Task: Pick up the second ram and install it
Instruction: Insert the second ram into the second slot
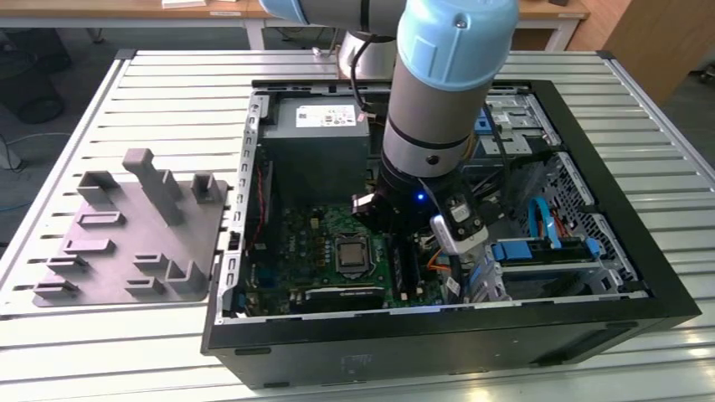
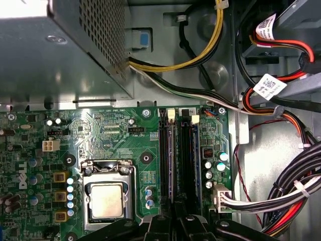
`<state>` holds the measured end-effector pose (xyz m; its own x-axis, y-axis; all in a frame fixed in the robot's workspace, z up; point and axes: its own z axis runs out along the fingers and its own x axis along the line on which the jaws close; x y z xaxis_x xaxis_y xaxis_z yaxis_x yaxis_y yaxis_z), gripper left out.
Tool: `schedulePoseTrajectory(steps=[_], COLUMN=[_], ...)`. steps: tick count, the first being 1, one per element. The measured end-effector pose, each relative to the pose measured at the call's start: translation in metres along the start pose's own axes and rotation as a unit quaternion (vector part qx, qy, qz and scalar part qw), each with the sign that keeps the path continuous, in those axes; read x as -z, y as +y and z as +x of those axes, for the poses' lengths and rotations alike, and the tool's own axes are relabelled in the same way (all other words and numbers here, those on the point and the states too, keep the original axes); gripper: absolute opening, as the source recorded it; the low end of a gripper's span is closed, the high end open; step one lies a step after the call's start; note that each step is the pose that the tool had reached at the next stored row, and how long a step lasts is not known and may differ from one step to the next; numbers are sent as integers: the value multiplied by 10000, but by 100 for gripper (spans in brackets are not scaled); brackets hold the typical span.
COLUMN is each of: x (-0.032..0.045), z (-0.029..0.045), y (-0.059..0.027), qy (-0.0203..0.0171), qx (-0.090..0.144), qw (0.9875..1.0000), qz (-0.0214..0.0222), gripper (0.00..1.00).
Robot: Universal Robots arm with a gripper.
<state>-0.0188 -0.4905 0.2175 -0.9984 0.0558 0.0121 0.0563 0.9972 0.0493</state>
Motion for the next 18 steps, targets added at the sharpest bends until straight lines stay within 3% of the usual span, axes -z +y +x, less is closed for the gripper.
schedulePoseTrajectory(steps=[7,12,18], x=[13,15,9], z=[-1,-1,-3], y=[-16,-30,-30], qy=[-1,-2,-8], qx=[0,-2,-122], qw=[10000,10000,9999], qz=[6,35,34], gripper=[14,14,14])
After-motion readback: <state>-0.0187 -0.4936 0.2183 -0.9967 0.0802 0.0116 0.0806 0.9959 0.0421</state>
